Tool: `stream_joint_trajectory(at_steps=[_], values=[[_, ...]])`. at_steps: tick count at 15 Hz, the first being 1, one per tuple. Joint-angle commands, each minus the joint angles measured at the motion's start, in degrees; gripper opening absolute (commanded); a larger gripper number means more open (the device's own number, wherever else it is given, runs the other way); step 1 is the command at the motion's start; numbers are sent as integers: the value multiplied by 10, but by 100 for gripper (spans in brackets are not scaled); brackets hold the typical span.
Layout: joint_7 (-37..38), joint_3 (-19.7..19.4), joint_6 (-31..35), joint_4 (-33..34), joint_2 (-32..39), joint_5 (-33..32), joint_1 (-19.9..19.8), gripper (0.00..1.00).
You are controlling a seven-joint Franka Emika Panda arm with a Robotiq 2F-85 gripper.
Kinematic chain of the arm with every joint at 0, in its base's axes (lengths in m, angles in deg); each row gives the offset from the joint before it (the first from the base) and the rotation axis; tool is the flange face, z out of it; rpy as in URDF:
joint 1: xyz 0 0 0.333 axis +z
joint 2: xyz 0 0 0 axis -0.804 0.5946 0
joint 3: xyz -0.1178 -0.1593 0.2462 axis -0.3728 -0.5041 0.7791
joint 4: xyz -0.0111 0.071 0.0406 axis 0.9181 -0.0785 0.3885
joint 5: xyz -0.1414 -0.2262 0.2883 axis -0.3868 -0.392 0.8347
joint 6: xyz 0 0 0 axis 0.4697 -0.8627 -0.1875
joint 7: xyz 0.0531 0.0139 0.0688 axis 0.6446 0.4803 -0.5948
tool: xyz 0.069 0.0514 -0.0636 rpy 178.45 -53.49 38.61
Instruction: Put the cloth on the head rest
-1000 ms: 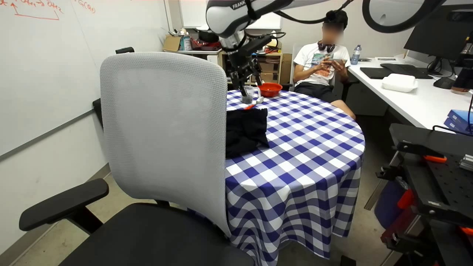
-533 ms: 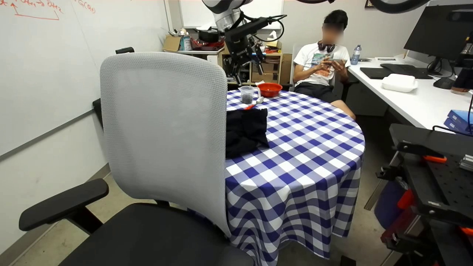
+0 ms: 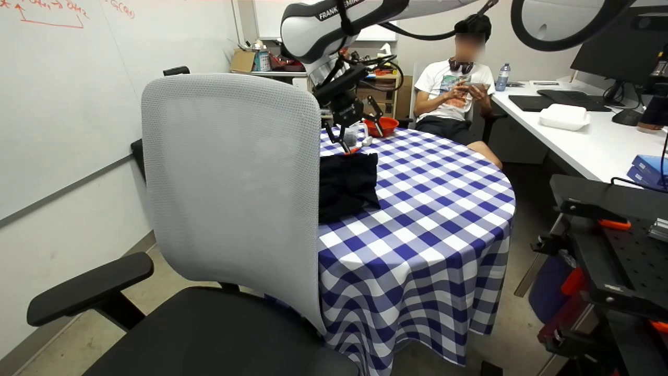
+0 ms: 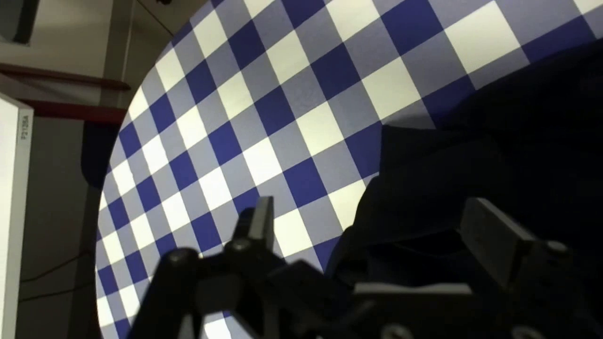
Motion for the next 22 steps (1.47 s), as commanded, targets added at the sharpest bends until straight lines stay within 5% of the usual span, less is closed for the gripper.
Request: stream_joint_trajectory(at_steps=[1, 6, 13, 14, 17, 22], values=[[88, 14, 38, 26, 21, 39, -18, 100], [172, 19, 107, 17, 23, 58, -35, 100], [208, 34, 97, 21, 51, 69, -41, 97], [206, 35, 99, 23, 53, 68, -40, 74], [203, 38, 110, 4, 43, 66, -37, 64], [193, 38, 112, 13, 45, 62, -37, 25]])
